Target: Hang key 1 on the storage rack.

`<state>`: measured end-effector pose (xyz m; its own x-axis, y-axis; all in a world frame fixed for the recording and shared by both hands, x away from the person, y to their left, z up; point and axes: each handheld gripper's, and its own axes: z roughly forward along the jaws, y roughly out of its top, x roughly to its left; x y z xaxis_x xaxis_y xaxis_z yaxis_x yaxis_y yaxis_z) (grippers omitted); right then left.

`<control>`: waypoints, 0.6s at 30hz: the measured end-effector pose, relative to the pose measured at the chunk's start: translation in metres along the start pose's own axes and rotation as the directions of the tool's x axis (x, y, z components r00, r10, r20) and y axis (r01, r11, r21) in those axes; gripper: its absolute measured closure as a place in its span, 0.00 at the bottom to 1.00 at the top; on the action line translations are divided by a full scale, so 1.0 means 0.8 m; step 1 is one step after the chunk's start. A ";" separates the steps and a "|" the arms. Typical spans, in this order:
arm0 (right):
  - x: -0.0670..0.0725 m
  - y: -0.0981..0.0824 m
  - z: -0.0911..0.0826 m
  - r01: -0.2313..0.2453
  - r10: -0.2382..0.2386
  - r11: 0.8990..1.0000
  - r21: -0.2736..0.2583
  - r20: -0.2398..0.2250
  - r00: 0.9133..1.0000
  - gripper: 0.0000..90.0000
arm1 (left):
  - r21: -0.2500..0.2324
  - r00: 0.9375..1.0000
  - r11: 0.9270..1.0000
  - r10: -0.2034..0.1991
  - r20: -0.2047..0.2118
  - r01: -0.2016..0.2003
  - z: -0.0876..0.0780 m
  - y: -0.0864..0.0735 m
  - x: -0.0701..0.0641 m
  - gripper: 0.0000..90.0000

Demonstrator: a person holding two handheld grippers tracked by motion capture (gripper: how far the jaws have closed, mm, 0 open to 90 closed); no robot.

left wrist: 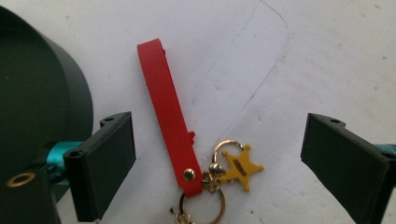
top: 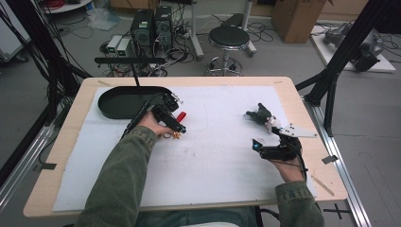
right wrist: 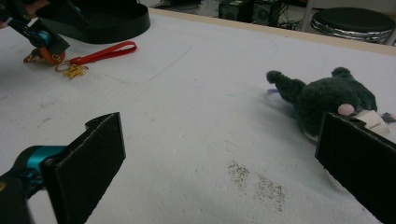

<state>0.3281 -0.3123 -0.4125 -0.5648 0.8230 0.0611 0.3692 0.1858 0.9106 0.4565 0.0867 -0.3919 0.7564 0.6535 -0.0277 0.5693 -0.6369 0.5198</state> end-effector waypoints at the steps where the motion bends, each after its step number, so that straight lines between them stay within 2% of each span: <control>1: -0.001 0.000 0.000 0.005 -0.005 1.000 -0.003 0.002 1.000 0.01 | 0.009 1.000 1.000 0.000 -0.001 0.000 0.003 0.002 0.000 0.14; 5: 0.000 0.000 0.000 0.003 -0.003 1.000 0.001 -0.002 1.000 0.01 | 0.043 1.000 0.999 0.015 0.008 -0.016 0.015 0.008 -0.002 0.17; 8: 0.000 0.000 0.000 0.010 -0.010 1.000 0.004 -0.002 1.000 0.01 | 0.062 1.000 0.998 -0.001 0.002 0.001 0.022 0.011 0.001 0.20; 9: 0.000 0.000 0.000 0.010 -0.010 1.000 0.004 -0.002 1.000 0.01 | 0.064 1.000 0.998 -0.003 -0.012 0.004 0.024 0.013 0.002 0.20; 13: -0.001 -0.001 0.000 0.015 -0.015 1.000 0.005 -0.002 1.000 0.01 | 0.051 0.999 0.998 -0.023 -0.024 0.024 0.028 0.017 0.006 0.25; 16: -0.001 -0.001 0.001 0.015 -0.015 1.000 0.014 -0.001 1.000 0.01 | 0.045 0.998 0.998 -0.048 -0.035 0.050 0.032 0.020 0.014 0.30; 17: 0.000 -0.001 0.000 0.017 -0.017 1.000 0.014 0.000 1.000 0.01 | 0.046 0.997 0.997 -0.057 -0.043 0.059 0.034 0.021 0.016 0.37; 18: 0.000 -0.001 0.000 0.017 -0.017 1.000 0.014 0.000 1.000 0.01 | 0.045 0.997 0.997 -0.068 -0.043 0.070 0.036 0.022 0.018 0.37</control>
<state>0.3279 -0.3127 -0.4136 -0.5712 0.8195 0.0454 0.3698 0.2076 0.9056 0.4864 0.0728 -0.4080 0.7017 0.7120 -0.0264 0.6345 -0.6077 0.4776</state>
